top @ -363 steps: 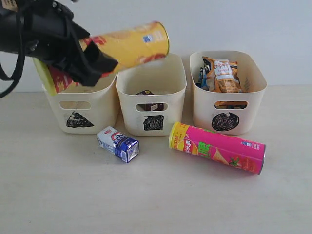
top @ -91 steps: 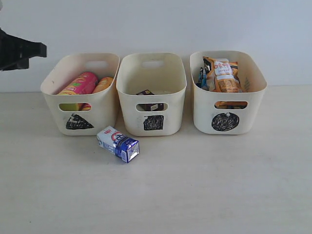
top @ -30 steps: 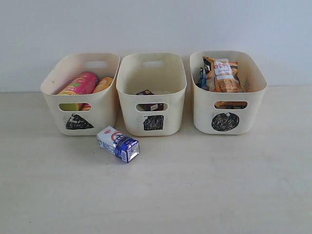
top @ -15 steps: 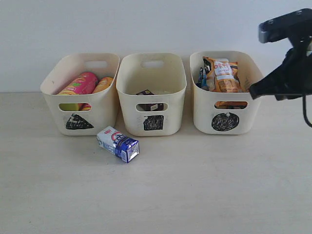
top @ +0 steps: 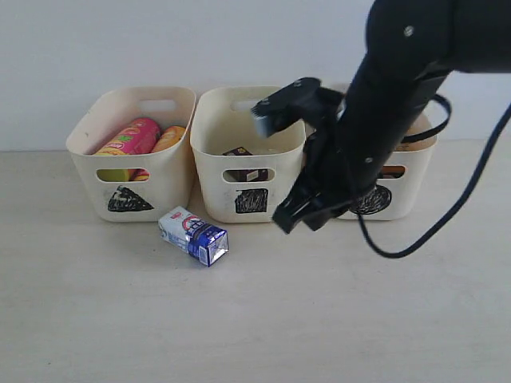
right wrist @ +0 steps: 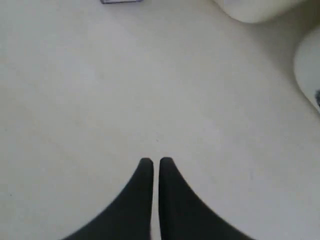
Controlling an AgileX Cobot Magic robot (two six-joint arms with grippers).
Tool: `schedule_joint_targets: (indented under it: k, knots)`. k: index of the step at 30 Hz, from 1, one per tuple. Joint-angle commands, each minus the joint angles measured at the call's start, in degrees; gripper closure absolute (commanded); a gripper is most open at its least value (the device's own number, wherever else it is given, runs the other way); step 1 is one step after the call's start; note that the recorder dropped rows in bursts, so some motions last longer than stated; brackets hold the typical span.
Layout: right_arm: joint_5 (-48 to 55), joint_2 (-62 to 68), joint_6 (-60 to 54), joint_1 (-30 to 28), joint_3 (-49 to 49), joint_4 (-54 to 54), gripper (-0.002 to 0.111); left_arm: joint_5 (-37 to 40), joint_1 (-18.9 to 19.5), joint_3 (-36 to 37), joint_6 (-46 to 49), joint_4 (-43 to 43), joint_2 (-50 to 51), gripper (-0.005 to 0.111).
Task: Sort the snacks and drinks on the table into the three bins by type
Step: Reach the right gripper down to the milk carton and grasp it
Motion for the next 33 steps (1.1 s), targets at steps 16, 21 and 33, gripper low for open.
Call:
schedule_joint_targets:
  k: [16, 21, 33]
  knots:
    - [-8.8, 21.3, 0.4, 8.1, -15.8, 0.7, 0.034, -0.3, 0.3, 0.2, 0.1, -0.6, -0.2, 0.103]
    - [-10.1, 25.5, 0.4, 8.1, -19.6, 0.7, 0.034, -0.7, 0.3, 0.2, 0.1, -0.6, -0.2, 0.103]
    - [-23.9, 29.8, 0.4, 8.1, -20.3, 0.5, 0.034, -0.8, 0.3, 0.2, 0.1, -0.6, -0.2, 0.103]
